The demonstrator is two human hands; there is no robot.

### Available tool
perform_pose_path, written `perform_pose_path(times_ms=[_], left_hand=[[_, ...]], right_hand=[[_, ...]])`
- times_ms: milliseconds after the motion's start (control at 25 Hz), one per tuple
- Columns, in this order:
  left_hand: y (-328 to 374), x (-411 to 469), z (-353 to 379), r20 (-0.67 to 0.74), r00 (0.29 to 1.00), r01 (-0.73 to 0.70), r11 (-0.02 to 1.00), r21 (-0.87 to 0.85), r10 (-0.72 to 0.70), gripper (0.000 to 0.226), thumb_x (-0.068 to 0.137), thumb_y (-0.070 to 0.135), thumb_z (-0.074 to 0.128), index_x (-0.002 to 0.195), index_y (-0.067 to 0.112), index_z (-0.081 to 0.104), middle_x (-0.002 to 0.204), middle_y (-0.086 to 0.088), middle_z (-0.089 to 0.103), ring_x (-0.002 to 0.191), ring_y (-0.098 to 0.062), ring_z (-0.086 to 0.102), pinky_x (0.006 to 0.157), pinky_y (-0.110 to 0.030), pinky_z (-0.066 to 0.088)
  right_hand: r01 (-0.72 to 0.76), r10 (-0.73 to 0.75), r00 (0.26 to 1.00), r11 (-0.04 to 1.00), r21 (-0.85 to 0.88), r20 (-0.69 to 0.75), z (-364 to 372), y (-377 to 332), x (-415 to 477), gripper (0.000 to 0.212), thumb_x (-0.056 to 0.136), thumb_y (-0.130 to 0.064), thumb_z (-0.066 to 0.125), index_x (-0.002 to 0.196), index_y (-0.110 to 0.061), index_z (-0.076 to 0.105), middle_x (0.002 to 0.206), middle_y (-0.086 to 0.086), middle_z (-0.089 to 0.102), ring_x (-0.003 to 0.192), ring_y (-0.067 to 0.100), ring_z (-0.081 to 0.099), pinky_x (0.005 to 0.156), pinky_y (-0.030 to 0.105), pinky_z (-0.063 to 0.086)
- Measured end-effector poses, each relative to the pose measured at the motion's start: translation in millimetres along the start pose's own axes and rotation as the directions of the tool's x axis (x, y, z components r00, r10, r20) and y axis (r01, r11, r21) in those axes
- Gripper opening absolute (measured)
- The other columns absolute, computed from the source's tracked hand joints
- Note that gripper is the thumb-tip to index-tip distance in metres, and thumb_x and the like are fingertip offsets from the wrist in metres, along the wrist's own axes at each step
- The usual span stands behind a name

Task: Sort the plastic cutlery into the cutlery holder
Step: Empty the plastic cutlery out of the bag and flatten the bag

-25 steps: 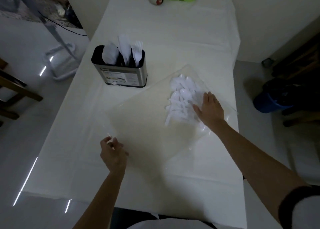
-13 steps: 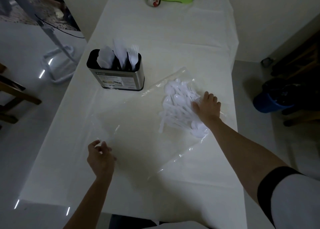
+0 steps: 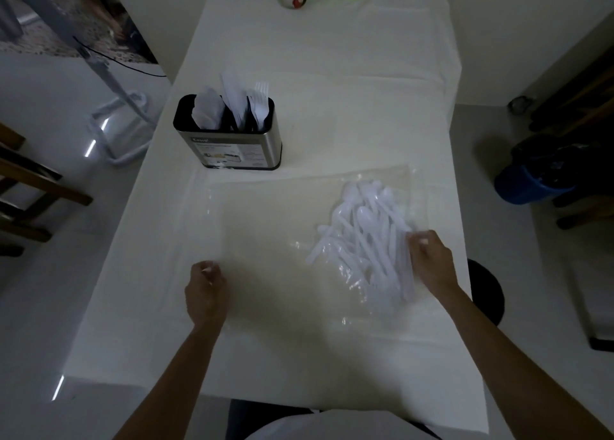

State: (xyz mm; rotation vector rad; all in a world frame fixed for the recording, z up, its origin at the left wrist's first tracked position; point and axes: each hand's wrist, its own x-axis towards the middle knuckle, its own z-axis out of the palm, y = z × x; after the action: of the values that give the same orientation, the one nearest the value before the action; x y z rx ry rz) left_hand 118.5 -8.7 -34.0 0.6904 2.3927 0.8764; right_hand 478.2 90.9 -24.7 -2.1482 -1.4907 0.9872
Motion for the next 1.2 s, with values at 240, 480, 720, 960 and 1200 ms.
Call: perform_pose_path(times_ms=[240,480,720,960,1200], left_hand=[[12.2,0.8,4.0,0.084,0.991,-0.125,0.959,0.255,0.106,0.044,0.096,0.048,0.038,0.093,0.008,0.055,0.087,-0.013,0.063,0.082,-0.032,0.058,0.069,-0.033,0.039],[32.8,-0.1,23.8,0.106,0.976,-0.214,0.932,0.292,0.191,0.04,0.099,0.039,0.037,0.1,0.003,0.052,0.096,-0.024,0.063,0.092,-0.039,0.06,0.069,-0.037,0.036],[37.3,-17.6,37.1,0.099,0.965,-0.263,0.924,0.278,0.245,0.036,0.099,0.036,0.037,0.098,0.002,0.051,0.09,-0.025,0.063,0.087,-0.041,0.06,0.068,-0.04,0.04],[47.3,-23.3,46.8,0.047,0.985,-0.174,0.969,0.178,0.168,0.038,0.1,0.032,0.035,0.104,-0.001,0.054,0.099,-0.025,0.063,0.094,-0.041,0.059,0.075,-0.043,0.044],[50.9,-27.8,48.9,0.051,0.991,-0.129,0.99,0.053,0.126,0.037,0.101,0.024,0.034,0.1,-0.004,0.058,0.098,-0.022,0.063,0.093,-0.036,0.059,0.074,-0.032,0.038]], right_hand=[[-0.011,0.013,0.999,0.999,-0.037,0.035,-18.9,25.9,-29.1,0.034,0.096,-0.04,0.046,0.087,-0.011,0.062,0.081,0.009,0.066,0.081,0.031,0.063,0.078,0.041,0.049],[0.028,-0.025,0.999,0.995,0.101,-0.036,-39.3,4.9,-35.5,0.023,0.096,-0.013,0.045,0.086,-0.011,0.066,0.064,-0.004,0.054,0.061,0.017,0.052,0.057,0.02,0.043],[-0.004,-0.004,0.999,0.986,0.168,0.047,-65.9,-23.1,-32.9,0.015,0.089,-0.029,0.062,0.089,-0.017,0.07,0.071,-0.003,0.062,0.068,0.005,0.059,0.065,0.017,0.043],[0.153,-0.155,0.987,0.768,0.622,-0.051,-90.6,-45.9,-56.8,0.028,0.098,-0.024,0.047,0.075,-0.025,0.064,0.047,-0.012,0.03,0.045,0.005,0.025,0.047,0.021,0.022],[0.243,-0.292,0.956,0.797,0.553,0.0,-110.4,-69.7,-68.1,0.028,0.099,-0.025,0.045,0.078,-0.025,0.063,0.044,-0.014,0.03,0.042,0.003,0.025,0.041,0.016,0.021]])
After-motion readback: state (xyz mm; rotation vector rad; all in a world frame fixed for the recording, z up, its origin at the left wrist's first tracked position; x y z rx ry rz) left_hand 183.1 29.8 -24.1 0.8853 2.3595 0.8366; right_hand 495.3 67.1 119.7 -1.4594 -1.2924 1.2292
